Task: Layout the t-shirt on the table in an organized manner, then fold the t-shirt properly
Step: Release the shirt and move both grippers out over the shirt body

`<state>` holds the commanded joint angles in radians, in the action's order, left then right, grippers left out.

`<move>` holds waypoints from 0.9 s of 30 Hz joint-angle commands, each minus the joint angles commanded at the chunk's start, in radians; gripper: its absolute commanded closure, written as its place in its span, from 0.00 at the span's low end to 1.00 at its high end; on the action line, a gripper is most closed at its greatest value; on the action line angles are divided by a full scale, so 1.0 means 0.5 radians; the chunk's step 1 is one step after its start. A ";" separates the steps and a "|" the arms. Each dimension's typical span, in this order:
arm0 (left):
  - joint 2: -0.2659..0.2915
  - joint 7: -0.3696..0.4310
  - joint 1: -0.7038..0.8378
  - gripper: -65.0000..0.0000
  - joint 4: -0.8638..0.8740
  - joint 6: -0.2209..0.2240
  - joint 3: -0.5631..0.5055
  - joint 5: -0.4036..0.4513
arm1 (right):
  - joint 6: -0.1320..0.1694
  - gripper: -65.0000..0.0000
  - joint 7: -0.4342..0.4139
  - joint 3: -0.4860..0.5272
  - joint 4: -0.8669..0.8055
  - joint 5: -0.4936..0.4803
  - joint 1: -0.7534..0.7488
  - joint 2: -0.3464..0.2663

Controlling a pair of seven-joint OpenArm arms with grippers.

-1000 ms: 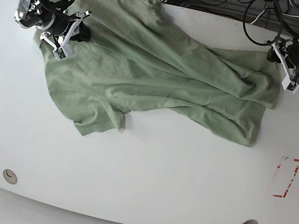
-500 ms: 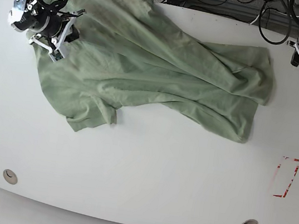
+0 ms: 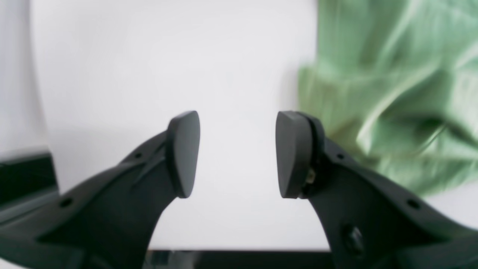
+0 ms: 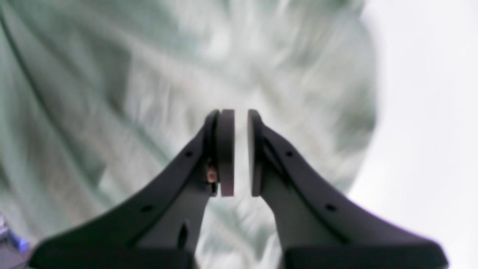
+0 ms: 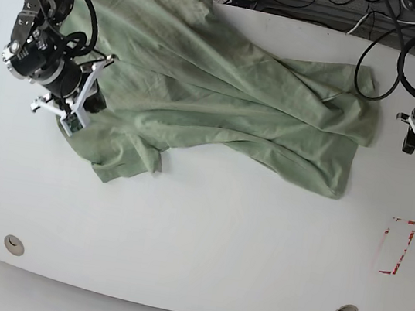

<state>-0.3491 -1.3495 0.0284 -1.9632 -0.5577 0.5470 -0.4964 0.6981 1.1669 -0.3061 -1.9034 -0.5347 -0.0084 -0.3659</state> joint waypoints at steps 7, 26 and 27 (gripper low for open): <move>0.157 0.003 -0.356 0.54 0.074 0.077 -0.245 0.012 | 0.000 0.91 -0.055 0.012 0.466 0.147 0.371 0.077; 0.414 0.470 -0.724 0.54 0.945 0.184 -0.687 0.433 | 0.000 0.91 -0.605 0.015 1.648 0.439 0.727 0.104; 0.414 0.482 -0.724 0.54 0.954 0.184 -0.690 0.433 | 0.000 0.91 -0.632 0.015 1.691 0.439 0.736 0.092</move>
<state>-0.1419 -1.1086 -0.3337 -1.4860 -0.4657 0.2018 -0.2800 0.6981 0.8508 -0.2984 -1.0579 -0.3153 0.3598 -0.3199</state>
